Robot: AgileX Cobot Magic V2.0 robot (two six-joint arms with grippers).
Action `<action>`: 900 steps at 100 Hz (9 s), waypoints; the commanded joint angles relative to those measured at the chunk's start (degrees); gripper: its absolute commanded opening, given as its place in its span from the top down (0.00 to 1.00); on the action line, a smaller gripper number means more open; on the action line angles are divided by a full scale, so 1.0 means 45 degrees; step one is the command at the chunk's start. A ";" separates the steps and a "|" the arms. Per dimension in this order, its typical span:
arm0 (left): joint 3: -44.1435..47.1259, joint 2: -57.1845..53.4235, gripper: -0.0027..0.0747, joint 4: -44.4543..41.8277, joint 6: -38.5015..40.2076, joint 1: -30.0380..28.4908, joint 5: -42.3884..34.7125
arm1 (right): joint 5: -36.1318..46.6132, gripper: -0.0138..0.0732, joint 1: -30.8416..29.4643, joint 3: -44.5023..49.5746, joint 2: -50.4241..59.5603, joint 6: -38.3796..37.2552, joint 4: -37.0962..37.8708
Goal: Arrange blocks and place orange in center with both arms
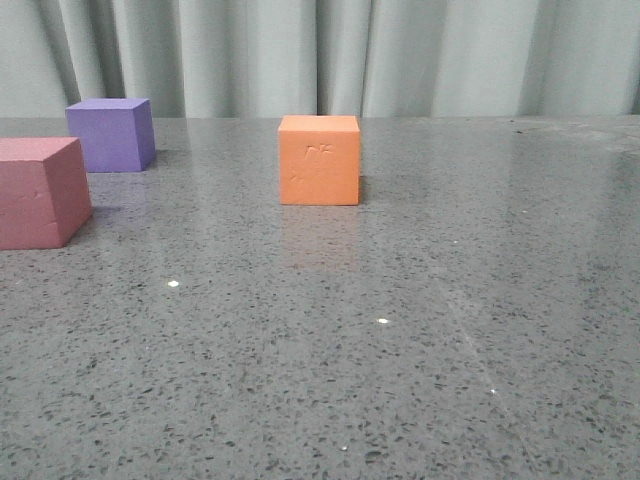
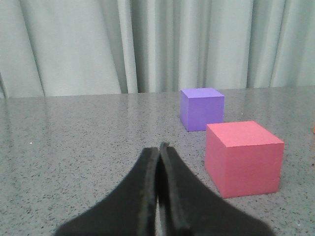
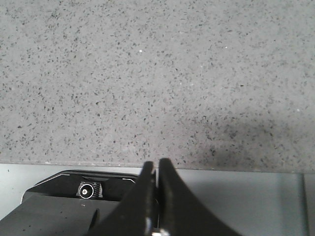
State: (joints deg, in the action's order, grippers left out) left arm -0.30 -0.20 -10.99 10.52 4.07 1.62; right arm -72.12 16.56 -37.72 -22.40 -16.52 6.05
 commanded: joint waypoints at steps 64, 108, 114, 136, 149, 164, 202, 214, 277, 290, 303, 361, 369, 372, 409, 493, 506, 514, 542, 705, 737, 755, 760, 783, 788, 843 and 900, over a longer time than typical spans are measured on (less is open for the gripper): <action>0.0655 -0.0423 0.99 0.0961 0.0093 -0.0013 -0.2314 | -0.0535 0.92 -0.0077 -0.0301 -0.0092 0.0110 0.0086; -0.3800 0.1931 0.99 0.3074 0.0093 -0.0013 0.0840 | -0.0052 0.92 -0.0077 -0.0301 -0.0092 0.0110 0.0086; -0.4745 0.2862 0.99 0.3399 0.0093 -0.0013 0.1865 | -0.0052 0.92 -0.0077 -0.0301 -0.0092 0.0110 0.0086; -0.8584 0.7034 0.99 0.4666 0.0093 -0.0013 0.5363 | -0.0065 0.92 -0.0077 -0.0301 -0.0092 0.0110 0.0113; -1.0483 0.9126 0.99 0.4666 0.0093 -0.0013 0.6910 | -0.0065 0.92 -0.0077 -0.0301 -0.0092 0.0110 0.0113; -1.2341 1.1343 0.99 0.4666 -0.0008 -0.0013 0.8180 | -0.0065 0.92 -0.0077 -0.0301 -0.0092 0.0110 0.0113; -1.5078 1.4605 0.99 0.4688 -0.0033 -0.0013 1.0549 | -0.0065 0.92 -0.0077 -0.0301 -0.0092 0.0110 0.0113; -1.5078 1.4682 0.99 0.4688 -0.0033 -0.0013 1.0333 | -0.0052 0.92 -0.0077 -0.0301 -0.0092 0.0110 0.0113; -1.5078 1.4682 0.77 0.5912 -0.2225 -0.0013 1.0796 | 0.0787 0.92 -0.0077 -0.0301 -0.0092 0.0110 0.0121; -1.5078 1.4682 0.45 0.6393 -0.2338 0.0010 1.0855 | 0.0787 0.92 -0.0077 -0.0301 -0.0092 0.0110 0.0121; -1.5078 1.4709 0.10 0.6393 -0.3136 0.0010 1.1354 | 0.0787 0.92 -0.0077 -0.0301 -0.0092 0.0110 0.0121; -1.5646 1.4763 0.12 0.6656 -0.2866 0.1903 1.0747 | 0.0773 0.92 -0.0077 -0.0301 -0.0092 0.0110 0.0121; -1.6103 1.5020 0.12 0.5686 -0.1627 0.3075 1.0272 | 0.0773 0.92 -0.0077 -0.0301 -0.0092 0.0110 0.0121; -1.6281 1.5176 0.12 0.5229 -0.1267 0.3489 1.0197 | 0.0773 0.92 -0.0077 -0.0301 -0.0092 0.0110 0.0121; -1.9630 1.9124 0.12 -0.0529 0.4514 0.8004 1.0585 | 0.0696 0.92 -0.0077 -0.0301 -0.0092 0.0110 0.0121; -2.4334 2.5172 0.12 -0.2278 0.6458 0.8834 1.2428 | 0.0696 0.92 -0.0077 -0.0301 -0.0092 0.0110 0.0121; -2.4334 2.5233 0.12 -0.2224 0.6758 0.8834 1.2404 | 0.0696 0.92 -0.0077 -0.0301 -0.0092 0.0110 0.0121; -2.4334 2.5233 0.12 -0.2224 0.6991 0.8834 1.2404 | 0.0696 0.92 -0.0077 -0.0301 -0.0092 0.0110 0.0121; -2.4334 2.5233 0.12 -0.2224 0.8094 0.8834 1.2379 | 0.0696 0.92 -0.0077 -0.0301 -0.0092 0.0110 0.0121; -2.4309 2.3615 0.71 -0.3649 0.8008 0.8750 1.3285 | 0.0696 0.92 -0.0077 -0.0301 -0.0092 0.0110 0.0121; -2.4309 2.2297 0.71 -0.3936 0.7040 0.7731 1.4142 | 0.0696 0.92 -0.0077 -0.0301 -0.0092 0.0110 0.0121; -2.4150 2.2037 0.71 -0.3882 0.6392 0.7013 1.4574 | 0.0695 0.92 -0.0077 -0.0301 -0.0092 0.0110 0.0139; -2.4025 2.1932 0.71 -0.3823 0.6254 0.6787 1.4574 | 0.0695 0.92 -0.0077 -0.0301 -0.0092 0.0110 0.0139; -2.2347 2.1114 0.71 -0.3620 0.5960 0.5807 1.4112 | 0.0695 0.92 -0.0077 -0.0301 -0.0092 0.0110 0.0151; -2.1772 2.0836 0.71 -0.3535 0.5960 0.5643 1.3787 | 0.0695 0.92 -0.0077 -0.0301 -0.0092 0.0110 0.0151; -1.7694 1.9011 0.71 -0.2370 0.5951 0.4317 1.0354 | 0.0695 0.92 -0.0077 -0.0301 -0.0092 0.0110 0.0151; -1.7694 1.9123 0.71 -0.2343 0.5739 0.4317 0.9720 | 0.0695 0.92 -0.0077 -0.0301 -0.0092 0.0110 0.0151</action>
State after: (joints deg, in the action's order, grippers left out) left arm -78.51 88.00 -20.83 36.40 23.66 48.44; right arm -71.58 16.56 -37.72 -22.40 -16.52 6.05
